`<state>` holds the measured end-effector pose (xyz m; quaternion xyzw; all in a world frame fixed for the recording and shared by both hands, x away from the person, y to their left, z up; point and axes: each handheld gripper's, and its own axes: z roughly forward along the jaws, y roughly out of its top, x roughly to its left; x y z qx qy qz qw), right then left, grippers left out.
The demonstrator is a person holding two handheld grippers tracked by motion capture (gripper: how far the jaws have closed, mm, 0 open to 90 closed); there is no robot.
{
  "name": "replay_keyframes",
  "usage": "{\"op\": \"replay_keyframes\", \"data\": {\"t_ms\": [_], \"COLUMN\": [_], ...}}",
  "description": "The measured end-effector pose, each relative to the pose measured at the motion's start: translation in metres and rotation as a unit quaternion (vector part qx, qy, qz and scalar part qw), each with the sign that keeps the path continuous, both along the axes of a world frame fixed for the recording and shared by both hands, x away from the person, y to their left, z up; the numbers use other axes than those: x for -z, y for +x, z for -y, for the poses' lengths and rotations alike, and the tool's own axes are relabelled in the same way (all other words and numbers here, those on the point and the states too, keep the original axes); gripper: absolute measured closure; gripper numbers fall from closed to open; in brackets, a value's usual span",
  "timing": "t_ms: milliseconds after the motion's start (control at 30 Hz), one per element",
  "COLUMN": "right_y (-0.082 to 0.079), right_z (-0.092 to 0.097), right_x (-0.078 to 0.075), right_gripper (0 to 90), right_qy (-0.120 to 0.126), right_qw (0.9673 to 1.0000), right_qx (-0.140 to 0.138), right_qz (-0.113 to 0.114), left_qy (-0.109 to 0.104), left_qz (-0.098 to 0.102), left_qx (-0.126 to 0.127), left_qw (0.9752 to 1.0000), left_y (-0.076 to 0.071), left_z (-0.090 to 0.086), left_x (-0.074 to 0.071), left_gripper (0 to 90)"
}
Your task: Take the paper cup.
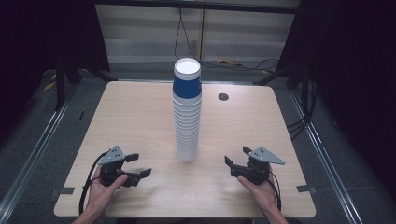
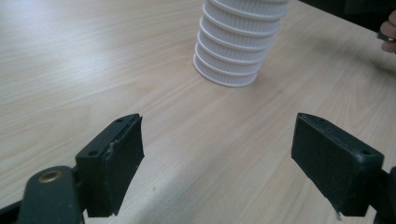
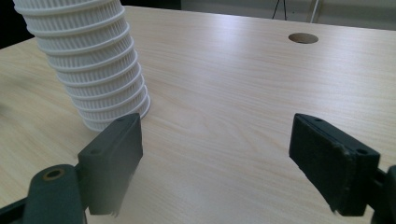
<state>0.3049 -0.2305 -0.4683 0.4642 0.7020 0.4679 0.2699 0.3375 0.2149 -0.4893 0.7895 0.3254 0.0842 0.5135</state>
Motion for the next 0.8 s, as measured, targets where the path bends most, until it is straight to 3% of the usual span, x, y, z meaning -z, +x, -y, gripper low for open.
{"op": "replay_keyframes", "data": {"t_ms": [100,200,533,800], "right_y": [-0.002,-0.002,-0.003,-0.001], "right_z": [-0.001,-0.002,-0.001,-0.008], "right_x": [-0.004,-0.007,-0.018,-0.029], "right_gripper": [17.6,17.9,18.2,18.1], "right_qy": [0.020,0.015,0.034,0.028], "right_qw": [0.9998,0.9998,0.9986,0.9981], "right_qx": [-0.008,-0.011,-0.039,-0.055], "right_qz": [0.000,-0.002,0.011,0.005], "left_qy": [0.004,0.002,0.001,0.006], "left_qz": [-0.002,0.000,-0.006,-0.008], "left_qx": [0.000,0.004,0.008,0.019], "left_qw": [1.0000,1.0000,0.9999,0.9998], "left_y": [0.000,-0.001,0.002,0.000], "left_z": [-0.001,0.001,0.006,0.010], "left_x": [0.001,0.000,0.002,0.002], "left_gripper": [16.7,16.7,16.7,16.8]}}
